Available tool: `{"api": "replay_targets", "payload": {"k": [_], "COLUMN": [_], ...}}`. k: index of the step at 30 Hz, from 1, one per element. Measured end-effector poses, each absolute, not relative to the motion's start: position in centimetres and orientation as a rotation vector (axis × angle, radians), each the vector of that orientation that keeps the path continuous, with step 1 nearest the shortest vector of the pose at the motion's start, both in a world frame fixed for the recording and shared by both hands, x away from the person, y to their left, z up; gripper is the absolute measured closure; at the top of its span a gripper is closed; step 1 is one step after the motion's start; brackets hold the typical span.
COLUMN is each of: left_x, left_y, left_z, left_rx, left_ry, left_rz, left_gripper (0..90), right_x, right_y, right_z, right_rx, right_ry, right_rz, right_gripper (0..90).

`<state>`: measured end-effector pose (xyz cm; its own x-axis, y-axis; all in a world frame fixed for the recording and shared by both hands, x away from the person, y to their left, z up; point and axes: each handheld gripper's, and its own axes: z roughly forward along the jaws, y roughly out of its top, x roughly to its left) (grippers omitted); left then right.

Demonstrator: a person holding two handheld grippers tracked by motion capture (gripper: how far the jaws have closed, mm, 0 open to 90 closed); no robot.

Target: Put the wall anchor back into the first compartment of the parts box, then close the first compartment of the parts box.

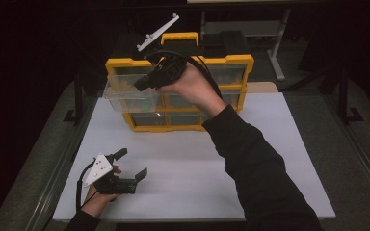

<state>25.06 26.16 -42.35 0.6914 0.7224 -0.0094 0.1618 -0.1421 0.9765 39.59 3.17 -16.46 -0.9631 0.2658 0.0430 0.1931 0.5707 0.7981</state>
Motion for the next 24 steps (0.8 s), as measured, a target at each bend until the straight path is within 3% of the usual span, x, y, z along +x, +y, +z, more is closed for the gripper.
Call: {"api": "replay_targets", "payload": {"k": [24], "left_x": [25.1], "left_y": [26.2], "left_z": [-42.4], "left_rx": [1.655], "left_ry": [0.726], "left_rz": [0.563], "left_gripper": [0.0], "right_x": [39.1], "right_y": [5.1], "right_z": [-18.2], "right_rx": [0.350], "right_ry": [2.740], "right_rz": [1.324], "right_gripper": [89.3]}}
